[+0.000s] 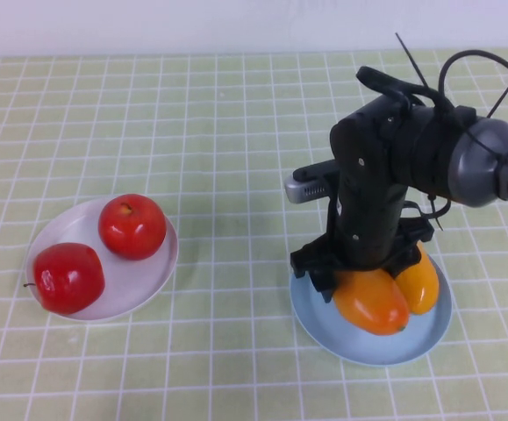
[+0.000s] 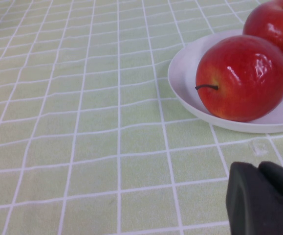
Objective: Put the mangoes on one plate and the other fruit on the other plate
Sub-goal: Put another type of fruit in the right plate
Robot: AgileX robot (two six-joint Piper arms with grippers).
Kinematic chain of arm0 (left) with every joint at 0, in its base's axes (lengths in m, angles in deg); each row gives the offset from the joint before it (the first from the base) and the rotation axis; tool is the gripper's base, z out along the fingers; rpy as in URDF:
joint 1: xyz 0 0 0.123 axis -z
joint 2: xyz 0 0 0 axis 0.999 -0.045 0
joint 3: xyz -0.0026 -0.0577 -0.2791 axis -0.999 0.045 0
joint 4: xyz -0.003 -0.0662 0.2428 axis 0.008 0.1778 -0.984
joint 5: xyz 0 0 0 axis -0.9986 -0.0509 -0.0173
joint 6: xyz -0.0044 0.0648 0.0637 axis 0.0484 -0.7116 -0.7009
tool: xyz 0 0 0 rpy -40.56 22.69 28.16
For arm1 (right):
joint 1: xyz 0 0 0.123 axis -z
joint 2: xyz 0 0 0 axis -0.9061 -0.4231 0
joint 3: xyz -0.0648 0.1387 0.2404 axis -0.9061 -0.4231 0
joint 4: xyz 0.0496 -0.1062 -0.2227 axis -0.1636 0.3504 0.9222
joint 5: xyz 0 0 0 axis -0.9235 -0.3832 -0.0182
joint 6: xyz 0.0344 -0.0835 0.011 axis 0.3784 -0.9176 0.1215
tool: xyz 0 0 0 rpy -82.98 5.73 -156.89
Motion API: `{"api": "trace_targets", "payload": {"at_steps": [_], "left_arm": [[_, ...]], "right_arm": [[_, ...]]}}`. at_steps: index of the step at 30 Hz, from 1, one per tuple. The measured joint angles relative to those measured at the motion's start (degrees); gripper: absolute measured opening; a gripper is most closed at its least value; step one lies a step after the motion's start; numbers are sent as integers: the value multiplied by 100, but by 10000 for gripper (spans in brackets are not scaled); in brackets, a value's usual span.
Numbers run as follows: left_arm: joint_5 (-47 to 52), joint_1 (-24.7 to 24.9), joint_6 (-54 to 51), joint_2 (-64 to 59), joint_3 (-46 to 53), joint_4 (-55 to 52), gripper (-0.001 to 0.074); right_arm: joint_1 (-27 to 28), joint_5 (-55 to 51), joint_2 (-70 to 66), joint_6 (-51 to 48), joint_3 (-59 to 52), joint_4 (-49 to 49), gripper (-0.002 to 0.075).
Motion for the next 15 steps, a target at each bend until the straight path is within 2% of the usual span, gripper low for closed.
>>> {"api": "trace_targets", "payload": {"at_steps": [9,15], "left_arm": [[0,0,0,0,0,0,4],[0,0,0,0,0,0,4]], "right_arm": [[-100,-28,581,0,0,76,565],[-122,6,494,0,0,102,577]]}}
